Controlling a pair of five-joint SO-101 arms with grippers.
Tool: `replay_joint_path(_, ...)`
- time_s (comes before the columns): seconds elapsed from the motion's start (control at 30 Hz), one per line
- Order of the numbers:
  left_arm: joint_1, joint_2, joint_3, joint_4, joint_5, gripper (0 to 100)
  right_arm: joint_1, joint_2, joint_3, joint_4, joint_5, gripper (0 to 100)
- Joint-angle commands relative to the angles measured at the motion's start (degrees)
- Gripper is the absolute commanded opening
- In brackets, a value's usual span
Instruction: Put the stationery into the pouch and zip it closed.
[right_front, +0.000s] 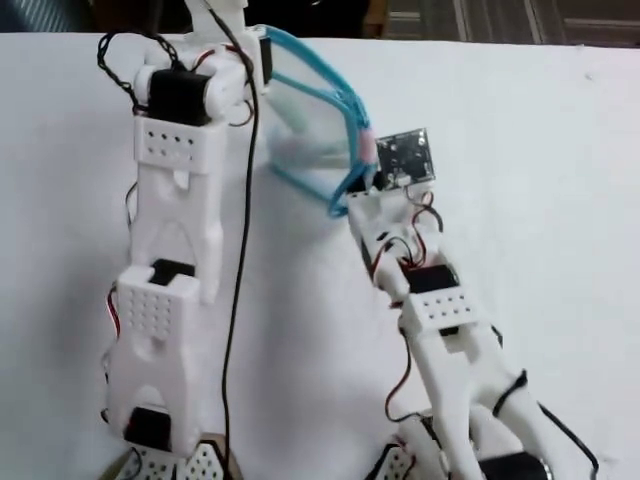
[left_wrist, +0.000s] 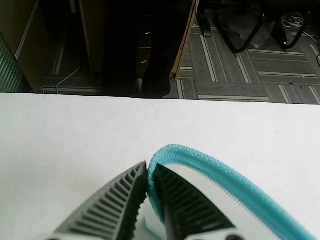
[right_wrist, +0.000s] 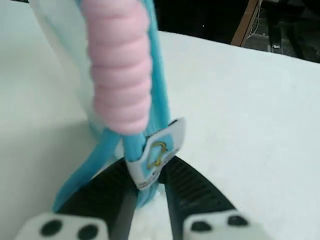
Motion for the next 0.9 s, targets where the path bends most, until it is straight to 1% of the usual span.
replay_joint_path(0.0,0.1,2.1,0.1,0.1,0.6,2,0.7,-5.4,-2.7,0.5,0.2,1.7)
replay_joint_path(0.1,0.1,2.1,0.1,0.1,0.6,2,0.8,-7.7,-2.7,0.6,1.1,1.7)
replay_joint_path(0.27,0.1,2.1,0.1,0.1,0.6,2,3.8,-9.9,-3.0,0.7,6.8,1.7)
replay_joint_path(0.4,0.1,2.1,0.1,0.1,0.6,2,6.7,-11.1,-5.5,0.7,7.0,1.7)
replay_joint_path(0.53,0.2,2.1,0.1,0.1,0.6,2,8.0,-11.4,-10.2,0.7,6.9,1.7)
replay_joint_path(0.77,0.3,1.9,0.1,0.3,0.6,2,7.5,-10.9,-22.1,0.7,6.9,1.7)
replay_joint_path(0.87,0.4,1.5,0.1,0.1,0.6,2,5.8,-10.8,-26.8,0.7,6.9,1.7)
